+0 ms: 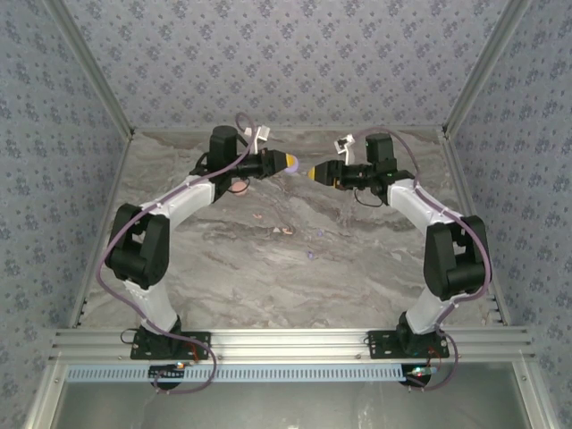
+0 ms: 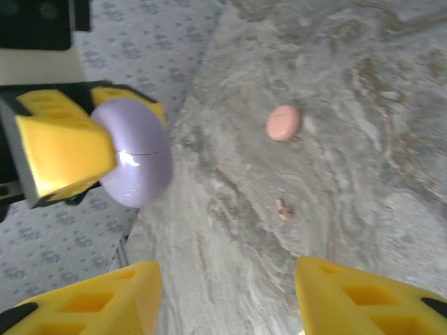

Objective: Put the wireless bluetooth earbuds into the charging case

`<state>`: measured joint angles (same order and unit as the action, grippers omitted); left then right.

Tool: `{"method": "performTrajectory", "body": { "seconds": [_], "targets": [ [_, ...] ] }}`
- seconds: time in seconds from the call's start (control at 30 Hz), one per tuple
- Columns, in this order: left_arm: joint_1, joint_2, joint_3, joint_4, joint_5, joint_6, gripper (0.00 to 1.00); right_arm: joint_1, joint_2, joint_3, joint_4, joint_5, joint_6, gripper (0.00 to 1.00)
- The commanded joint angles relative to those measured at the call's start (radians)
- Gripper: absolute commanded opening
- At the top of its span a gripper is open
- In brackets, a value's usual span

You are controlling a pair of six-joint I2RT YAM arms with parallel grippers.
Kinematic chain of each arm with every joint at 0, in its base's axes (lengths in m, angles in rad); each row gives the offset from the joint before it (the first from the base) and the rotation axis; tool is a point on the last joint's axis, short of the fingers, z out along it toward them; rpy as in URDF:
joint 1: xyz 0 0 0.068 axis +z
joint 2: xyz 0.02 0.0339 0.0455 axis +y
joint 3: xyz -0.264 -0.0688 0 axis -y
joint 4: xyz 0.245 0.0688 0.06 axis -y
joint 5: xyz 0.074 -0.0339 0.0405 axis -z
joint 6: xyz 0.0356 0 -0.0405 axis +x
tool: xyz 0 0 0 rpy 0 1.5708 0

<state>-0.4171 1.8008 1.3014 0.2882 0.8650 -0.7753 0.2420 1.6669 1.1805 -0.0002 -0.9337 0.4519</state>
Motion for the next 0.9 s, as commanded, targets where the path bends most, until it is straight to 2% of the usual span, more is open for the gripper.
{"method": "performTrajectory", "body": {
  "seconds": [0.0, 0.27, 0.4, 0.87],
  "targets": [
    [0.001, -0.036, -0.005, 0.114, 0.081, -0.006, 0.14, 0.020, -0.031, 0.002, 0.065, -0.110, -0.012, 0.57],
    [-0.011, -0.067, -0.015, 0.176, 0.114, -0.021, 0.15, 0.039, -0.037, 0.042, 0.111, -0.140, 0.004, 0.59],
    [-0.022, -0.074, -0.015, 0.169, 0.118, -0.014, 0.15, 0.042, -0.034, 0.037, 0.201, -0.163, 0.055, 0.58],
    [-0.049, -0.077, -0.011, 0.155, 0.121, 0.002, 0.15, 0.064, -0.012, 0.066, 0.249, -0.179, 0.093, 0.46]
  ]
}}
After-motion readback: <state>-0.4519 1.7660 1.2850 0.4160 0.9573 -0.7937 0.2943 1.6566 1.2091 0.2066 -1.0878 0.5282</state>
